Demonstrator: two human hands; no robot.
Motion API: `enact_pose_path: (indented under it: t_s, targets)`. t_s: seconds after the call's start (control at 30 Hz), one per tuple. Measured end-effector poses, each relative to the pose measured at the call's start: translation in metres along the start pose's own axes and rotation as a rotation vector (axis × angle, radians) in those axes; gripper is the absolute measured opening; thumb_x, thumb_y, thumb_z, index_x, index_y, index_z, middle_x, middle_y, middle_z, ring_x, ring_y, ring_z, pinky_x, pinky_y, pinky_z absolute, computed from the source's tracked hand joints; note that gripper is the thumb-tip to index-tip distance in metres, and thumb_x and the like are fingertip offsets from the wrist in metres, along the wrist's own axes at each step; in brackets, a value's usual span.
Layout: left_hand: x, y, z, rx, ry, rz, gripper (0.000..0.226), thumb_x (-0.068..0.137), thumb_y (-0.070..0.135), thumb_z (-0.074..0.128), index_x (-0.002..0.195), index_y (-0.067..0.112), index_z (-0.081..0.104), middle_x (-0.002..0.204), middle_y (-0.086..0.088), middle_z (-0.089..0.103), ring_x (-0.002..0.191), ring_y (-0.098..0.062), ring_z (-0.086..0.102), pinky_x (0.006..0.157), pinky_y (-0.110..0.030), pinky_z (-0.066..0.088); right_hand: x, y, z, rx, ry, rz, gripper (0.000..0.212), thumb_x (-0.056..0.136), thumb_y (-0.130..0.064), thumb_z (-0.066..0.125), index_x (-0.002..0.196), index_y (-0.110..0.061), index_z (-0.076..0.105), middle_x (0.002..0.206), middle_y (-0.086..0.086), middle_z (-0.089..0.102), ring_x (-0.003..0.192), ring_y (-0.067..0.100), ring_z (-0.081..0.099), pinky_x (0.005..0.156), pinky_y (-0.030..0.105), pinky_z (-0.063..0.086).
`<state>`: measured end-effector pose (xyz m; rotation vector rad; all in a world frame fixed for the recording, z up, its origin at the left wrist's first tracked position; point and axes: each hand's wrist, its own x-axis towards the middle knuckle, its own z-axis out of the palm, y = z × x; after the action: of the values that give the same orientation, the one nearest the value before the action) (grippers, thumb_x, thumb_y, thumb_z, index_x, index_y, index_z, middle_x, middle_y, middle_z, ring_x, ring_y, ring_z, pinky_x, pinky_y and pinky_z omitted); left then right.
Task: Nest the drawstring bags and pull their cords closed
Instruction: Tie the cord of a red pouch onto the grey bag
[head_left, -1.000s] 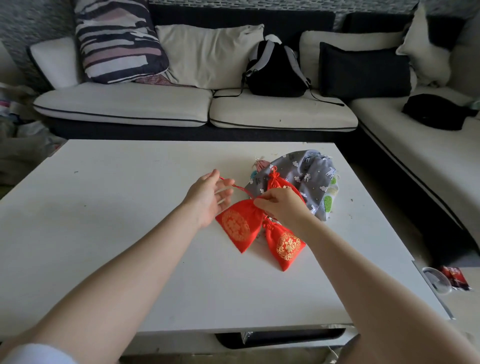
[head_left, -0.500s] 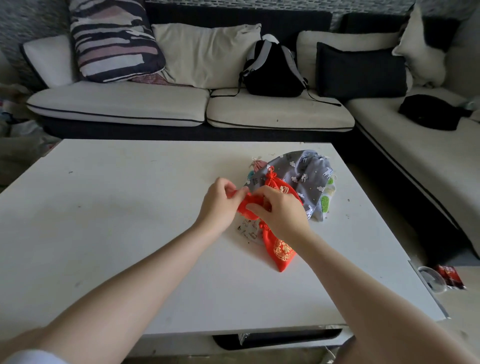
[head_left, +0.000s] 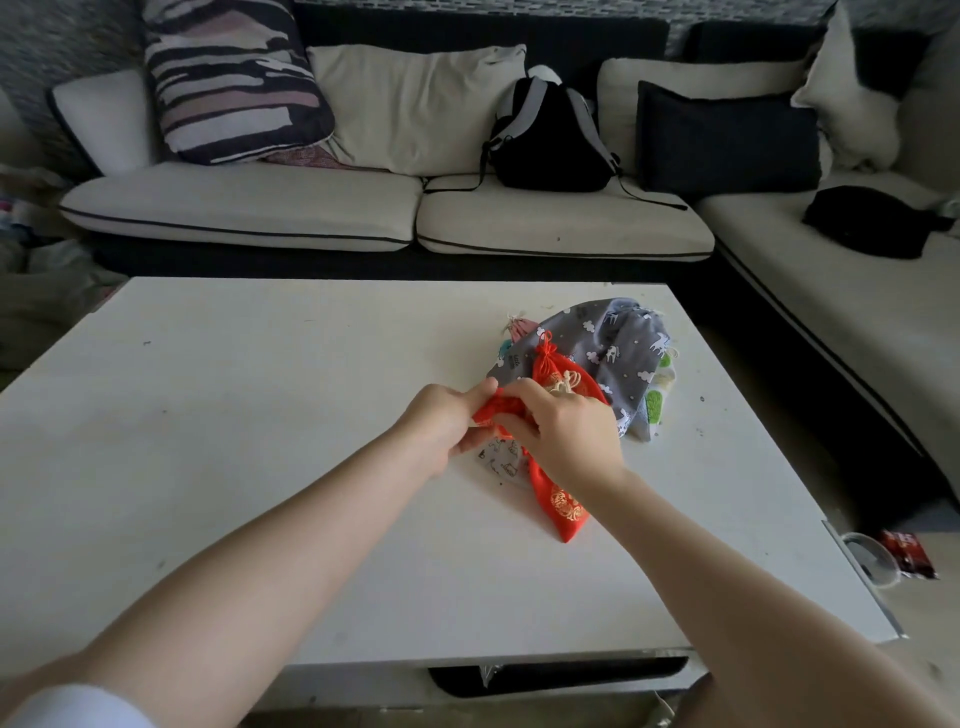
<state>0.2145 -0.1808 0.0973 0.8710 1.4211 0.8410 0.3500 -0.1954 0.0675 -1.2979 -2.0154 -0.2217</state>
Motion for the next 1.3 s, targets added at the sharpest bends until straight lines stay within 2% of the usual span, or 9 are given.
enact_pose_path:
  t_s: [0.17,0.5,0.57,0.67,0.77,0.9,1.1,1.2,1.3]
  targets:
    - [-0.005,0.005,-0.002,-0.076,-0.033,-0.023,0.017,0.092,0.022,0.056,0.078,0.013,0.06,0.08,-0.001,0.061,0.066,-0.012,0.056,0.031,-0.011,0.026,-0.002,0.003,0.0,-0.009,-0.027,-0.054,0.034,0.084,-0.046,0.046,0.087,-0.02,0.068,0.053,-0.008,0.06,0.043,0.022,0.055,0.042,0.031,0.045]
    - [-0.003,-0.002,-0.014,-0.087,-0.319,0.028,0.027,0.1,0.034,0.035,0.082,0.021,0.051,0.078,0.004,0.058,0.06,-0.014,0.055,0.048,-0.018,0.047,-0.008,0.009,-0.004,0.041,-0.051,-0.209,0.025,0.087,-0.039,0.052,0.096,-0.021,0.067,0.055,-0.005,0.057,0.049,0.02,0.056,0.05,0.033,0.049]
    - [-0.002,-0.002,-0.016,-0.204,-0.383,0.064,0.026,0.1,0.033,0.032,0.093,0.019,0.053,0.091,0.004,0.063,0.062,-0.012,0.058,0.05,-0.017,0.046,-0.005,0.007,-0.013,0.492,-0.171,0.073,0.016,0.09,-0.025,0.053,0.104,-0.021,0.059,0.059,-0.012,0.054,0.053,0.009,0.05,0.053,0.027,0.044]
    - [-0.001,0.0,-0.02,-0.407,-0.458,0.104,0.03,0.099,0.032,0.03,0.079,0.02,0.048,0.086,0.007,0.07,0.058,-0.008,0.05,0.045,-0.015,0.037,0.004,0.011,-0.026,1.368,-0.189,0.722,0.021,0.095,0.0,0.035,0.097,-0.011,0.053,0.052,-0.009,0.044,0.048,0.007,0.034,0.048,0.017,0.029]
    - [0.0,-0.002,-0.018,-0.278,-0.494,0.131,0.034,0.1,0.032,0.03,0.072,0.02,0.045,0.056,0.006,0.054,0.051,-0.011,0.043,0.054,-0.025,0.035,0.01,0.024,-0.029,1.563,-0.132,0.941,0.037,0.094,0.004,0.027,0.076,-0.011,0.056,0.05,-0.004,0.036,0.043,0.007,0.026,0.041,0.016,0.023]
    - [-0.006,-0.003,-0.002,0.061,-0.364,0.305,0.034,0.1,0.023,0.036,0.068,0.016,0.045,0.049,0.004,0.035,0.05,-0.016,0.035,0.049,-0.024,0.04,0.023,0.019,-0.039,1.464,-0.032,1.053,0.042,0.092,0.002,0.03,0.065,-0.017,0.056,0.039,-0.009,0.032,0.032,0.004,0.023,0.035,0.013,0.018]
    - [-0.005,0.0,0.003,0.113,0.053,0.424,0.029,0.099,0.027,0.035,0.075,0.017,0.047,0.061,0.008,0.063,0.058,-0.017,0.052,0.057,-0.027,0.041,0.026,0.01,-0.033,1.485,0.131,1.276,0.025,0.097,-0.023,0.043,0.072,-0.018,0.039,0.052,-0.004,0.034,0.041,0.007,0.027,0.041,0.018,0.026]
    - [-0.003,0.0,0.003,0.044,0.059,0.355,0.029,0.099,0.028,0.034,0.078,0.015,0.049,0.064,0.008,0.066,0.052,-0.009,0.053,0.054,-0.021,0.044,0.013,-0.001,-0.027,1.073,0.041,0.994,0.016,0.089,-0.01,0.056,0.079,-0.016,0.045,0.064,-0.004,0.042,0.053,0.007,0.037,0.053,0.019,0.03]
    - [-0.005,-0.004,0.001,-0.013,-0.135,0.342,0.033,0.099,0.03,0.039,0.072,0.016,0.052,0.06,0.003,0.059,0.052,-0.013,0.052,0.055,-0.026,0.049,0.014,-0.01,-0.025,0.857,-0.155,0.789,0.024,0.084,0.002,0.05,0.077,-0.02,0.056,0.063,-0.008,0.053,0.058,0.005,0.046,0.055,0.018,0.035]
